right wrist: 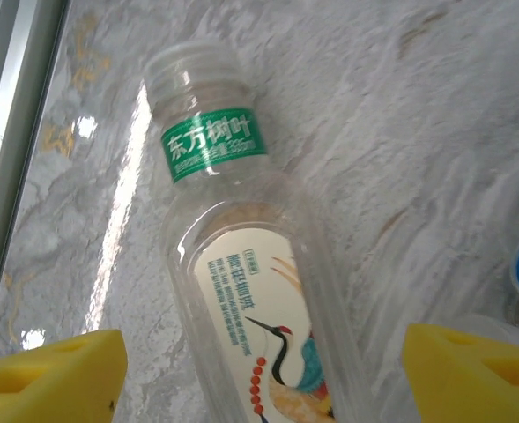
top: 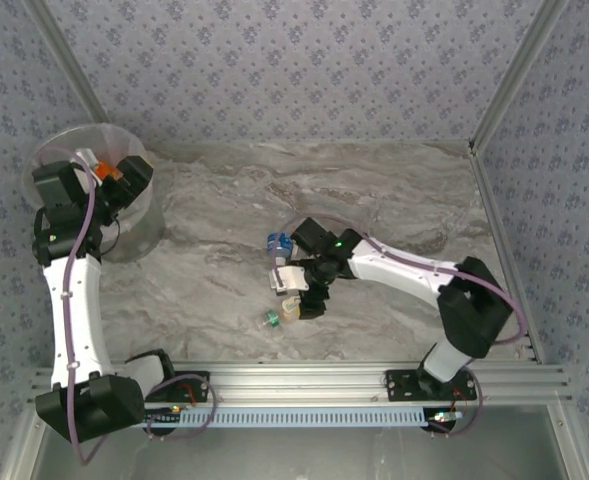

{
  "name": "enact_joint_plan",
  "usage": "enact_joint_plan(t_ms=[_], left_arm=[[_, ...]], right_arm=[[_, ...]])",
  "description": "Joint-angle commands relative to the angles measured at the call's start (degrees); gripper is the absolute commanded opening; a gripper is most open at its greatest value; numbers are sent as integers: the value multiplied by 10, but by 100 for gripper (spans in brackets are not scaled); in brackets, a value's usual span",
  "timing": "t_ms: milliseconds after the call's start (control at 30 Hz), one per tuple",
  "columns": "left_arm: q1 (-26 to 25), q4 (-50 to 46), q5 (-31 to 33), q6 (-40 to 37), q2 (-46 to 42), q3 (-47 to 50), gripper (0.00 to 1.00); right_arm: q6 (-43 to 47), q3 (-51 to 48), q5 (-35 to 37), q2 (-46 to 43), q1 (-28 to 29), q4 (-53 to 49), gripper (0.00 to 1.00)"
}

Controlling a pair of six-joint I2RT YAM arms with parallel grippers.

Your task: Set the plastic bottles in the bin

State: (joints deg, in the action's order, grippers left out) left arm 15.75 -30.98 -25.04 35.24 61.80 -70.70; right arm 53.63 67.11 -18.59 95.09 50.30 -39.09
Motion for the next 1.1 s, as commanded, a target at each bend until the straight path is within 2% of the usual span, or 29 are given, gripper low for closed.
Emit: enact_joint_plan(t_ms=[0,167,600,700,867,967,1067], left_arm=[[3,-13,12,-15,-12,1,99],[3,-19,16,-23,-13,0,99],[3,-25,33,-34,-13,8,99],[3,-26,33,-35,-13,9,100],[3,-29,33,-37,-13,5,100],[3,-31,32,-38,-16,3,100],[3,-30,37,-34,-17,2,99]], right_arm=[[72,31,55,29,9,-55,84],[100,55,105,73,14,-82,83],[119,46,137,122,22,-61,77],[125,40,143,132,23,-49,68],[124,27,159,133,23,-35,62],[120,17,161,113,22,-13,50],[105,19,147,96,21,-16,48]])
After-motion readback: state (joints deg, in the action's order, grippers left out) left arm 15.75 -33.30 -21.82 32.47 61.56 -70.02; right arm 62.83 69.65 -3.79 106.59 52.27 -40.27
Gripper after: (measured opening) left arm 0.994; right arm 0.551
